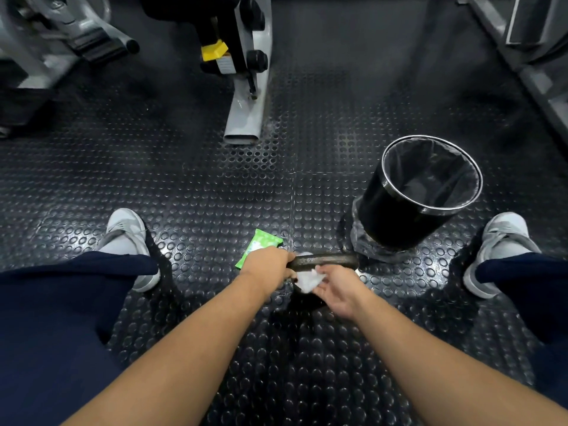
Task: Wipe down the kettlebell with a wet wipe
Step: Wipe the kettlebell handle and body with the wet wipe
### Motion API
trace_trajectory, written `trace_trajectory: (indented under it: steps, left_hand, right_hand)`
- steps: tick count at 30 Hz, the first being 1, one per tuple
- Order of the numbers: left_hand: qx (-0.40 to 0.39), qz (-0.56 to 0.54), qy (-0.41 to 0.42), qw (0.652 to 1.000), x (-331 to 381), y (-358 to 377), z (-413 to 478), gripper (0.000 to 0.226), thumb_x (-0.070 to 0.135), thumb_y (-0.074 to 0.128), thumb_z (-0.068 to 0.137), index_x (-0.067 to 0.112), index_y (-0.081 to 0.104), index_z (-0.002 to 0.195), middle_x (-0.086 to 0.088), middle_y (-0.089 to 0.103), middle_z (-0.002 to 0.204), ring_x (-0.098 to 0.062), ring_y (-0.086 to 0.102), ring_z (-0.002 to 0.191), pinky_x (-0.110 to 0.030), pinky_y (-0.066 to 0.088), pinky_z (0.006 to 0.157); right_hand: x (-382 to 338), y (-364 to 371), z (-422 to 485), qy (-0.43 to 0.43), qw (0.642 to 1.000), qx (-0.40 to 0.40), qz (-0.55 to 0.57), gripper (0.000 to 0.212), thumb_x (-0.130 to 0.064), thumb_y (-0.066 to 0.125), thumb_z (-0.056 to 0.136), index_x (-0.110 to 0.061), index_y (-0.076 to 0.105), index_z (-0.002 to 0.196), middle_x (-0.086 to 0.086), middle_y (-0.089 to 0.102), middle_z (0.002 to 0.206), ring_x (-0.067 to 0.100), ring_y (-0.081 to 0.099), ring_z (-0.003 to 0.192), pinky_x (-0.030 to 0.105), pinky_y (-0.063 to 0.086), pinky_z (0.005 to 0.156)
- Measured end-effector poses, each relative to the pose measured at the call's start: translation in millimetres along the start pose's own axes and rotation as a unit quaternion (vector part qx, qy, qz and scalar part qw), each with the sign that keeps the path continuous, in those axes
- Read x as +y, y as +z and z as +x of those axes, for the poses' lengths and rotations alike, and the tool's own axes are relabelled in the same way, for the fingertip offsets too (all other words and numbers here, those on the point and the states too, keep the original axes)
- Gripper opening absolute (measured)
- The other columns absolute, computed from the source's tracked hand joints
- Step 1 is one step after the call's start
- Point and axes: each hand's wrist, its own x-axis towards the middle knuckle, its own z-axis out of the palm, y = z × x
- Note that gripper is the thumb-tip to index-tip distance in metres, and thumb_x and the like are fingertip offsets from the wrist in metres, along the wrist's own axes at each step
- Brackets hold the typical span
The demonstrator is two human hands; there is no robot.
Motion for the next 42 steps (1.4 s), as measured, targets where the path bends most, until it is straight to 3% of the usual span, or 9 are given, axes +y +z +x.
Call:
trace_trajectory:
  steps: [7, 11, 16, 19, 23, 27, 30, 34, 42]
  left_hand:
    - [-0.043, -0.277, -0.002, 0.960, -25.3, -5.4, -2.5, 0.060, 0.064, 0.063, 0.092, 0.034, 0.058, 0.144, 0.002, 0.065, 0.140, -0.021, 0.068, 0.105, -0.035, 0.053, 0.096]
    - [-0.120, -0.648, -0.042, 0.751, -29.1, -39.4, -17.1, 0.093, 0.097, 0.032, 0.079, 0.031, 0.066, 0.135, 0.000, 0.069, 0.135, -0.022, 0.063, 0.124, -0.043, 0.048, 0.106]
    - [-0.087, -0.717, -0.046, 0.690, -39.8, -56.3, -28.0, 0.041, 0.035, 0.059, 0.103, 0.005, 0.063, 0.131, -0.015, 0.073, 0.122, -0.028, 0.069, 0.116, -0.049, 0.050, 0.109]
    - [0.000, -0.737, -0.110, 0.667, -54.2, -50.2, -20.0, 0.036, 0.022, 0.062, 0.103, 0.002, 0.060, 0.133, -0.015, 0.075, 0.117, -0.027, 0.073, 0.109, -0.041, 0.059, 0.097]
    - [0.121, -0.560, -0.182, 0.799, -75.9, -43.2, -6.7, 0.035, 0.024, 0.045, 0.109, -0.001, 0.064, 0.126, -0.013, 0.070, 0.107, -0.026, 0.069, 0.086, -0.022, 0.055, 0.063]
    - [0.184, -0.327, -0.161, 0.913, -56.4, -22.3, -14.1, 0.022, 0.004, 0.037, 0.106, 0.003, 0.055, 0.119, -0.013, 0.061, 0.090, -0.031, 0.060, 0.080, -0.023, 0.045, 0.070]
    - [0.109, -0.340, -0.080, 0.931, 2.1, 4.1, -10.0, 0.036, 0.007, 0.035, 0.106, 0.000, 0.045, 0.140, -0.020, 0.063, 0.115, -0.038, 0.063, 0.107, -0.045, 0.053, 0.095]
    - [0.088, -0.301, -0.045, 0.948, 61.7, 48.1, -22.9, 0.057, 0.024, 0.025, 0.111, 0.000, 0.016, 0.162, -0.018, 0.011, 0.170, -0.031, 0.007, 0.158, -0.046, 0.009, 0.130]
    - [0.048, -0.379, -0.161, 0.910, 81.0, 33.6, -33.4, 0.077, 0.052, 0.017, 0.108, 0.003, -0.011, 0.161, -0.010, -0.022, 0.168, -0.020, -0.018, 0.157, -0.038, -0.005, 0.128]
  right_hand:
    - [-34.6, 4.5, -29.5, -0.045, 0.928, -0.058, -0.365, 0.025, 0.002, 0.049, 0.100, 0.001, 0.066, 0.119, 0.017, 0.075, 0.103, 0.020, 0.072, 0.075, 0.028, 0.056, 0.062]
    - [-70.6, 37.6, -39.9, -0.132, 0.910, -0.110, -0.377, 0.026, 0.004, 0.049, 0.097, -0.006, 0.066, 0.115, 0.021, 0.072, 0.114, 0.032, 0.071, 0.093, 0.043, 0.060, 0.078]
    - [-84.5, 69.5, -34.2, -0.200, 0.867, -0.087, -0.447, 0.023, -0.001, 0.054, 0.097, -0.008, 0.065, 0.115, 0.015, 0.072, 0.113, 0.030, 0.074, 0.095, 0.050, 0.063, 0.081]
    - [-85.9, 69.4, -23.7, -0.299, 0.736, 0.006, -0.608, 0.025, -0.021, 0.060, 0.099, -0.017, 0.063, 0.123, 0.002, 0.072, 0.115, 0.017, 0.068, 0.095, 0.033, 0.054, 0.081]
    - [-72.2, 40.1, -10.5, -0.328, 0.564, -0.024, -0.757, 0.050, -0.036, 0.060, 0.102, -0.014, 0.050, 0.146, 0.007, 0.060, 0.141, 0.025, 0.058, 0.127, 0.037, 0.044, 0.111]
    - [-41.8, 0.6, 11.7, -0.280, 0.464, -0.054, -0.839, 0.057, -0.046, 0.047, 0.105, -0.021, 0.035, 0.156, 0.005, 0.049, 0.152, 0.028, 0.049, 0.135, 0.046, 0.037, 0.116]
    - [-24.8, -21.3, 25.5, -0.326, 0.449, -0.030, -0.832, 0.052, -0.043, 0.039, 0.106, -0.023, 0.038, 0.153, 0.002, 0.052, 0.146, 0.027, 0.048, 0.135, 0.048, 0.036, 0.113]
    - [-18.9, -23.6, 32.1, -0.347, 0.468, -0.011, -0.813, 0.040, -0.031, 0.037, 0.099, -0.026, 0.058, 0.133, 0.000, 0.065, 0.123, 0.028, 0.057, 0.115, 0.045, 0.039, 0.101]
    - [-22.1, -13.5, 32.7, -0.290, 0.432, -0.001, -0.854, 0.061, -0.024, 0.058, 0.095, -0.023, 0.033, 0.150, -0.001, 0.043, 0.139, 0.022, 0.039, 0.132, 0.036, 0.026, 0.113]
